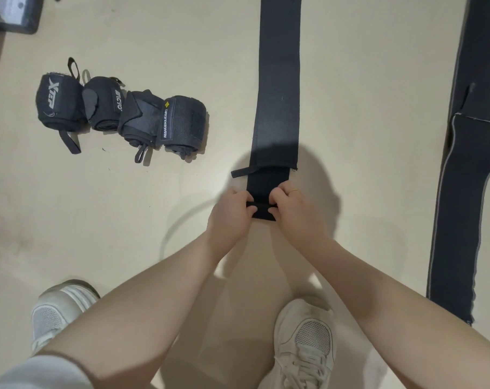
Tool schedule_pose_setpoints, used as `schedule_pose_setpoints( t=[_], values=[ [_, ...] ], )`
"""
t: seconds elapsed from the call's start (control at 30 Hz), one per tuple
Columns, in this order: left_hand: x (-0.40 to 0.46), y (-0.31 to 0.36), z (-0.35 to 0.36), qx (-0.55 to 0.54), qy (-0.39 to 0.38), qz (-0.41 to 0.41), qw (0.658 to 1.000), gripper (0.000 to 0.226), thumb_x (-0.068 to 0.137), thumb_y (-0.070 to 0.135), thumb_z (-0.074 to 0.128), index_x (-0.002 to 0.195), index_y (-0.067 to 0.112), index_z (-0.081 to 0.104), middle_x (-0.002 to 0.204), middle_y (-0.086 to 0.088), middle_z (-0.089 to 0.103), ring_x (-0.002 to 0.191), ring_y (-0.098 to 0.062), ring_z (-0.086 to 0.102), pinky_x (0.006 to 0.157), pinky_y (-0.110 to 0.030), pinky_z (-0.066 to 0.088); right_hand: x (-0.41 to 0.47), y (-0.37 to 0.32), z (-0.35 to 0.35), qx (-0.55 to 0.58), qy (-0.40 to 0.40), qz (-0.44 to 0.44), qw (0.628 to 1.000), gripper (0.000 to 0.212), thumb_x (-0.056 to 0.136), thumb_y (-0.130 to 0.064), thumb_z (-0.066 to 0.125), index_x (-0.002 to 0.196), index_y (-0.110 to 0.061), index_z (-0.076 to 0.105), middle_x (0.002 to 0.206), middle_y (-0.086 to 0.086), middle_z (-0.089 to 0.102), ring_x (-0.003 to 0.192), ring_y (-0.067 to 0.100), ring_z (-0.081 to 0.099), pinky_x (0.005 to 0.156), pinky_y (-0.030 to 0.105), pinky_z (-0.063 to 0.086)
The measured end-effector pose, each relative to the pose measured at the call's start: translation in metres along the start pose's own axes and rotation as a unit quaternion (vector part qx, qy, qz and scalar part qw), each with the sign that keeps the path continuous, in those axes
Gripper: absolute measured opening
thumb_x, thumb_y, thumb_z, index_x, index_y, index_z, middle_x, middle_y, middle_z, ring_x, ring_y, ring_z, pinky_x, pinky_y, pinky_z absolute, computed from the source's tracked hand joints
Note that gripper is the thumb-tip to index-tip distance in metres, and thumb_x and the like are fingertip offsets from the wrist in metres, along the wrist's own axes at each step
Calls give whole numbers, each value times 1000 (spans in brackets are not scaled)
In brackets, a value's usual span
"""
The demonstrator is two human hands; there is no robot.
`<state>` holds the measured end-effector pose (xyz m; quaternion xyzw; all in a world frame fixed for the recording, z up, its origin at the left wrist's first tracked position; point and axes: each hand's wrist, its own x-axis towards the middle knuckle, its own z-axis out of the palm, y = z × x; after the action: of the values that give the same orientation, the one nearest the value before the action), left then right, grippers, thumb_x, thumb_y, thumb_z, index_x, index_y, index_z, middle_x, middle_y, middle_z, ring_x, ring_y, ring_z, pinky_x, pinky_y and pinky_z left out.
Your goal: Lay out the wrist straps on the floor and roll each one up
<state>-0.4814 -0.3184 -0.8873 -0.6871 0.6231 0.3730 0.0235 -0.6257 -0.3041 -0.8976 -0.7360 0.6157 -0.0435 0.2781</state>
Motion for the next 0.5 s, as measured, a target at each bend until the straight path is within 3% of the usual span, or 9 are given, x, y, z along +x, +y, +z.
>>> schedule_pose_setpoints(
  t=[0.1, 0.2, 0.27, 0.3, 0.37, 0.43, 0.5],
  values=[
    [6, 4, -4, -49, 6, -63, 997, 21, 88, 20, 61, 104, 10, 54, 98, -3, 59, 93, -24, 56, 77, -31, 42, 3, 4, 0, -121, 31, -100, 987, 20, 70, -14, 78, 70, -10, 58, 73, 5, 57, 61, 24, 54, 51, 27, 37],
    [12, 6, -7, -61, -2, -101, 993, 15, 86, 22, 63, 91, 14, 52, 90, -3, 59, 89, -25, 58, 71, -30, 42, 2, 12, 0, -235, 23, -155, 959, 5, 76, -11, 58, 74, -14, 62, 84, 2, 63, 70, 22, 56, 59, 29, 40],
    [13, 9, -11, -27, 11, -87, 996, 12, 85, 21, 63, 88, 14, 53, 92, -3, 56, 87, -24, 56, 68, -28, 39, 4, 10, -5, -249, 2, -146, 957, 9, 69, -5, 61, 73, -13, 61, 88, 4, 63, 70, 22, 56, 60, 30, 41],
    [14, 9, -12, 2, 38, -52, 998, 9, 85, 18, 62, 88, 13, 55, 95, -3, 53, 86, -24, 54, 67, -28, 38, 5, 9, -6, -222, -16, -128, 966, 12, 67, -5, 66, 76, -11, 63, 90, 6, 62, 71, 23, 56, 60, 29, 41],
    [15, 9, -11, 53, 82, 72, 993, 8, 85, 7, 57, 92, 7, 61, 98, -8, 53, 87, -27, 52, 64, -30, 36, 9, 9, -5, -135, -65, -76, 986, 17, 81, -8, 61, 98, -7, 63, 105, 9, 55, 85, 26, 54, 65, 31, 39],
    [15, 8, -9, 86, 58, 179, 978, 14, 83, 2, 52, 88, 2, 65, 90, -14, 59, 83, -32, 57, 61, -31, 36, 12, 12, -6, -83, -102, -47, 990, 25, 94, -15, 48, 117, -8, 57, 111, 8, 48, 93, 27, 52, 72, 32, 41],
    [16, 0, -7, 106, 39, 220, 969, 17, 82, 12, 55, 76, 0, 65, 75, -14, 60, 72, -32, 61, 62, -25, 34, 14, 14, -10, -12, -106, -19, 994, 28, 94, -18, 50, 120, -10, 54, 108, 8, 49, 93, 28, 54, 77, 38, 46]
  ],
)
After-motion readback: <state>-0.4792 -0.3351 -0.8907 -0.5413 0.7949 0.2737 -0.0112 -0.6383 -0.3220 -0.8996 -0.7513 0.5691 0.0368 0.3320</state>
